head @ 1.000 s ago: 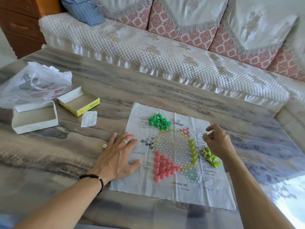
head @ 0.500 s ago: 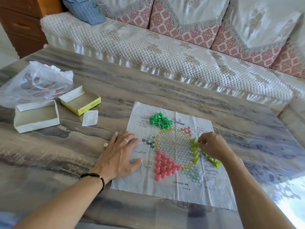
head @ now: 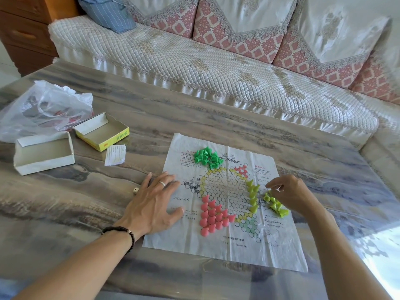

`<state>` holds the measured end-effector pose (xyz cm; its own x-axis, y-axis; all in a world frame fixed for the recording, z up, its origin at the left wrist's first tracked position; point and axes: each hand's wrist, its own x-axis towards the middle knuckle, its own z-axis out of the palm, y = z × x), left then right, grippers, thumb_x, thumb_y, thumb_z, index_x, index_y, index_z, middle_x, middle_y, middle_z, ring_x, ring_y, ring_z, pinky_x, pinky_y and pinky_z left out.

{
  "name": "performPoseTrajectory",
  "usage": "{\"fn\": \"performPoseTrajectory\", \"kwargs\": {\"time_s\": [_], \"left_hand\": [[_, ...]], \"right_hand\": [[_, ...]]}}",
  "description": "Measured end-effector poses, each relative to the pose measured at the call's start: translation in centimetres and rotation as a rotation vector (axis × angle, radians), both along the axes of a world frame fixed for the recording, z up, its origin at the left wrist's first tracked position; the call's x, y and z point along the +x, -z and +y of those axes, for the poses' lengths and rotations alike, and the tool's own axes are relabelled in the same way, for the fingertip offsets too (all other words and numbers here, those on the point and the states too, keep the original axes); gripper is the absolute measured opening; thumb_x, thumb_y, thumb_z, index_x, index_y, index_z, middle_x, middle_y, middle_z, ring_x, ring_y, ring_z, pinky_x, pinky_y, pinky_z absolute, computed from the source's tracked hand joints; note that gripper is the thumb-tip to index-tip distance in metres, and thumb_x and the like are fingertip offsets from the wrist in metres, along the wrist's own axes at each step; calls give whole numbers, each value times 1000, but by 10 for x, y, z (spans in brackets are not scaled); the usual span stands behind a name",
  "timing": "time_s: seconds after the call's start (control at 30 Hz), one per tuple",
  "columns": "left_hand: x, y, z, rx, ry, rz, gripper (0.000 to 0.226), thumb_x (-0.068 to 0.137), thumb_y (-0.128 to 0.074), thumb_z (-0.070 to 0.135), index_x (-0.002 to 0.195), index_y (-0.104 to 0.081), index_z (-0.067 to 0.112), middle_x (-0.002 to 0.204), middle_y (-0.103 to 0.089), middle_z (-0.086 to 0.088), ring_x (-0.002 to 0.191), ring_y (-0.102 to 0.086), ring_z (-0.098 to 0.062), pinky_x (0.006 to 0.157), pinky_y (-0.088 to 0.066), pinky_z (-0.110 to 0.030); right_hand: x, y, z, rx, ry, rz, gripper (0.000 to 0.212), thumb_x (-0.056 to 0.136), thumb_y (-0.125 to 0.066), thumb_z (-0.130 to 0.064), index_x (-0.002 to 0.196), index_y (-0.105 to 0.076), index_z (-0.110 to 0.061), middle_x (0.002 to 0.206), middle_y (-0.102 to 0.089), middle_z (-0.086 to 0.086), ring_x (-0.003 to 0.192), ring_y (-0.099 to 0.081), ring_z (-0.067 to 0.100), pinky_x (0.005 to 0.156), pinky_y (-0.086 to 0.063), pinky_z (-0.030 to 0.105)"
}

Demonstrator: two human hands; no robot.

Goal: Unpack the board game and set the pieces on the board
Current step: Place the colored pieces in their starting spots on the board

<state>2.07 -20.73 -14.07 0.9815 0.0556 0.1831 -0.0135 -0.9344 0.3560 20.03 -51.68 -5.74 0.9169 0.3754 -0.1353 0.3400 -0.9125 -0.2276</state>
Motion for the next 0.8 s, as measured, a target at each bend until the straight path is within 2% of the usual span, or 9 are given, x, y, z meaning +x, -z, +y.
{"fn": "performPoseTrajectory", "kwargs": {"time_s": [0.13,0.3,0.37,0.47,0.57,0.63,0.7,0.8], "left_hand": [[0,0,0,-1,2,0,75,81,-45,61,142,-41,17,152,-33,0,145,-18,-14,120,-6,-44],[0,0,0,3,-1,4,75,81,-45,60,142,-40,18,152,-32,1,145,-17,-13,120,-4,-43],[0,-1,0,0,0,0,74,82,-46,60,142,-40,18,152,-32,1,145,-17,-14,120,-4,-43],[0,0,0,4,1,5,74,82,-46,60,143,-39,19,152,-31,1,145,-16,-13,120,-4,-43],[0,0,0,1,0,-1,74,82,-46,60,143,-40,18,152,-32,1,145,-18,-14,120,-5,-44],[0,1,0,5,-2,1,74,82,-47,60,142,-40,18,152,-32,1,145,-18,-13,120,-6,-44],[0,1,1,9,-3,-3,73,82,-47,60,142,-40,19,152,-33,1,144,-19,-13,120,-6,-44],[0,2,1,3,-3,-13,74,81,-47,60,141,-41,18,151,-34,1,144,-20,-14,119,-6,-44]], "right_hand": [[-7,7,2,-105,-25,-10,23,83,-61,-16,94,-74,-32,83,-62,-17,83,-61,9,86,-52,41],[-9,18,9,-149,-21,-69,17,87,-61,-21,87,-74,-33,92,-68,-12,90,-59,12,91,-46,44],[-8,21,6,-84,-16,-125,11,86,-64,-22,84,-72,-29,95,-65,-7,93,-56,14,88,-46,44],[-7,17,2,118,8,-186,2,87,-63,-20,87,-65,-21,97,-60,-4,99,-52,18,84,-44,41],[-8,10,1,182,15,-163,3,88,-61,-21,90,-62,-20,88,-63,-9,88,-61,16,82,-50,42],[-10,6,1,163,30,-144,7,86,-66,-25,87,-63,-19,82,-64,-9,77,-61,12,72,-51,35],[-11,3,2,166,45,-122,12,82,-72,-27,82,-66,-17,75,-64,-8,69,-58,7,60,-44,25],[-14,6,3,177,67,-122,8,81,-73,-19,85,-73,-13,75,-67,-5,70,-60,8,61,-41,21]]}}
